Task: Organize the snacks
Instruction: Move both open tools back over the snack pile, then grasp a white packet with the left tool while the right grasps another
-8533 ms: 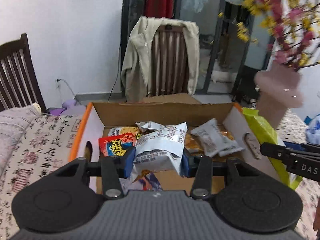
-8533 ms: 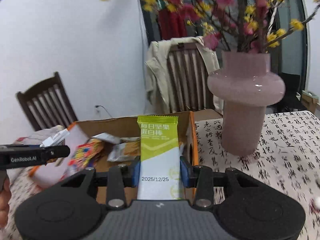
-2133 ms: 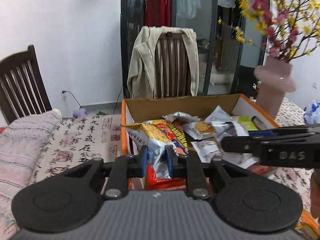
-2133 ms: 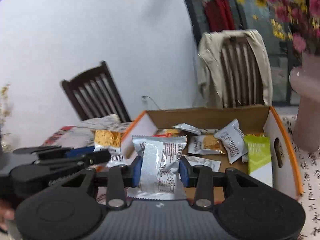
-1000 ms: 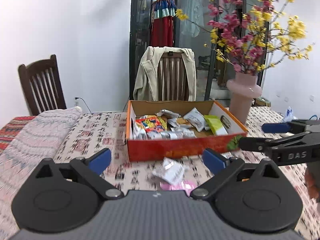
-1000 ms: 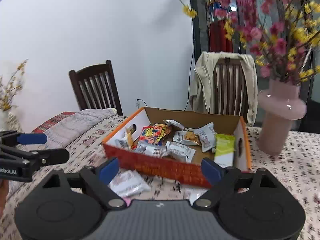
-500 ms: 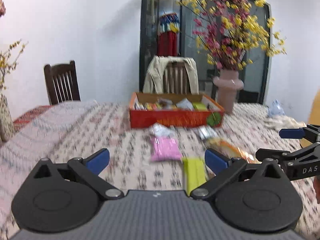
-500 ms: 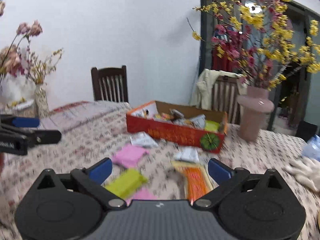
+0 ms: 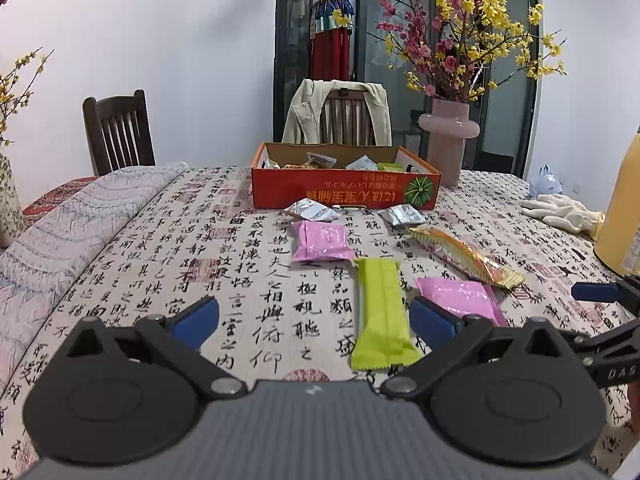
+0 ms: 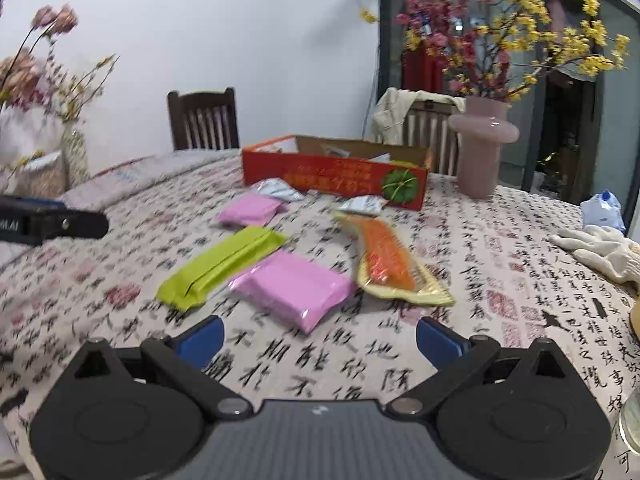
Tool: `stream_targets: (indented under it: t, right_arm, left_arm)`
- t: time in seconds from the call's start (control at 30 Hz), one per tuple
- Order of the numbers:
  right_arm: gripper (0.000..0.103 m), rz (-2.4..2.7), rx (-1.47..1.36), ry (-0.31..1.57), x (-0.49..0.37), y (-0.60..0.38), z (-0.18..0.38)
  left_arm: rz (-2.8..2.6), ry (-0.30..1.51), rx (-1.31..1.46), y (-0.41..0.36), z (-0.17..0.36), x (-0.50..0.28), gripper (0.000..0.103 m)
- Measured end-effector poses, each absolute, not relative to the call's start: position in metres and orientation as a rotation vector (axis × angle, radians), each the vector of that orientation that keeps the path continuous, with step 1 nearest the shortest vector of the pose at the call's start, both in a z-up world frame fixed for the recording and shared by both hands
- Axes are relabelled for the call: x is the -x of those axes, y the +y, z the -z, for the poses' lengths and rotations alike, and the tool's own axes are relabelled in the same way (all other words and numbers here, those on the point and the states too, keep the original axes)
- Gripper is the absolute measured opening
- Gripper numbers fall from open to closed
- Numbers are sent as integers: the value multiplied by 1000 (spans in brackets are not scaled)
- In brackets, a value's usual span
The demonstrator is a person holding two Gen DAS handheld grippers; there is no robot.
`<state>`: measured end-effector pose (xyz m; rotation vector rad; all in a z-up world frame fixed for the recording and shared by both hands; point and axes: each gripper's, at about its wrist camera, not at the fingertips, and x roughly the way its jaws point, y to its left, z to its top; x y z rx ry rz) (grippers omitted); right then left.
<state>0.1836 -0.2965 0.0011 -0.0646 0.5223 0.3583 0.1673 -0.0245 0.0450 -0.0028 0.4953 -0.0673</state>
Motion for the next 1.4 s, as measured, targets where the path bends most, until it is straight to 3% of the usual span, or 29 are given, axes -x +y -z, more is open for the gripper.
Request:
stream_targets:
  t: [0.43, 0.57, 0.8, 1.0, 1.4]
  right_arm:
    - [102, -356, 17, 524, -223, -297, -15]
    - [102, -363, 60, 508, -243, -291, -29]
    - [102, -365, 87, 511, -302, -285, -50]
    - [102, -376, 26, 563, -383, -276, -52]
    - [95, -328, 18, 694, -498, -244, 2]
  left_arm:
    - [92, 517, -24, -17, -52, -211, 100]
    - [107, 549, -58, -11, -63, -247, 82]
    - [260, 573, -190, -17, -63, -336, 85]
    - [296, 640, -254, -30, -37, -423, 80]
    - [331, 749, -217, -28, 12, -502, 78]
